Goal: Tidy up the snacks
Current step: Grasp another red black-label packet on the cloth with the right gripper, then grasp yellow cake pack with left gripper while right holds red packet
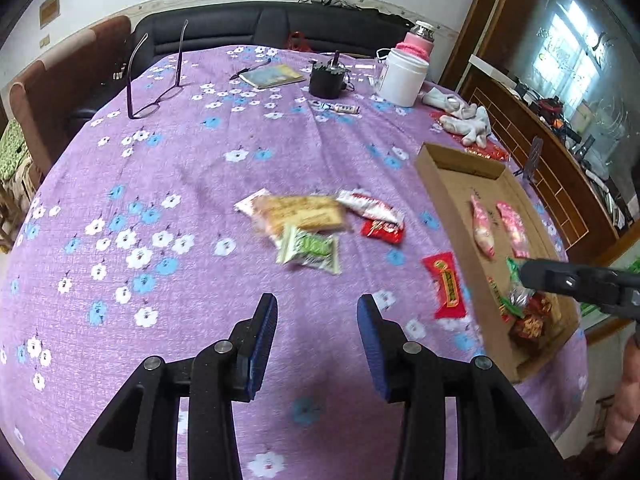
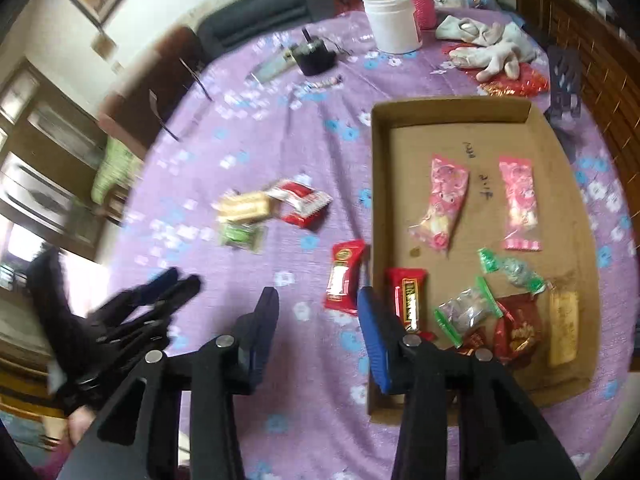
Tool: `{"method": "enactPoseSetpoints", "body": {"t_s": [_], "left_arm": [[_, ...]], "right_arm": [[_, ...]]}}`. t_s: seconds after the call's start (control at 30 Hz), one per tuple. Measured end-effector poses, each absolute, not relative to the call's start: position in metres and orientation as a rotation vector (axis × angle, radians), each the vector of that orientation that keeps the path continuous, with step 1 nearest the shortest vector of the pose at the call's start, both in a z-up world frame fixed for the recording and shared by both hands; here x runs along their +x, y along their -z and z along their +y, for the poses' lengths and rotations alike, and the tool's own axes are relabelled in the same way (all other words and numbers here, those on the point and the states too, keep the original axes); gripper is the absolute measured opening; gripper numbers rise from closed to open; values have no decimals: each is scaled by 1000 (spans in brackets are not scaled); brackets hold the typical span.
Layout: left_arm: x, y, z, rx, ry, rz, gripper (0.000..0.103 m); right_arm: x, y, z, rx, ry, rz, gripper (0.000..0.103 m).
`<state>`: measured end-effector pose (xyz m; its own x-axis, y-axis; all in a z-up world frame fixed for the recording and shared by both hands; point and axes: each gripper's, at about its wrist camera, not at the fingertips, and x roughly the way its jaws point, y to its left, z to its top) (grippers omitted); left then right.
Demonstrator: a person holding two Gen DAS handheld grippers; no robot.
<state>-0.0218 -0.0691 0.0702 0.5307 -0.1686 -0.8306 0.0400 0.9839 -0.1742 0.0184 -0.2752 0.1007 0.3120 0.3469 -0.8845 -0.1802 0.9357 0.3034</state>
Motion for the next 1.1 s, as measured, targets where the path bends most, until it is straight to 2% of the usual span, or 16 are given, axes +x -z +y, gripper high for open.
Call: {"method": "enactPoseSetpoints", "body": {"t_s": [0.13, 0.23, 0.53, 0.73, 1.03, 1.1], "left_arm": [[-26, -63, -57, -143, 131, 1018, 44], [-28, -58, -45, -146, 130, 1026, 44], [-22, -49, -13, -161, 128, 1039, 44], [-14, -49, -3, -160, 147, 1040, 44], [40, -58, -11, -85, 231, 1039, 44], [59, -56, -18, -67, 254, 1052, 48]], "right_arm": [[27, -81, -252, 98, -320, 1263, 36], [32, -64, -240, 58, -285, 1307, 30], [47, -34, -223, -57, -144, 1329, 27], [49, -33, -210, -155, -90, 1288, 20], [61, -16, -216, -185, -64, 1343, 20], [58, -17, -215, -164, -80, 1342, 18]]}}
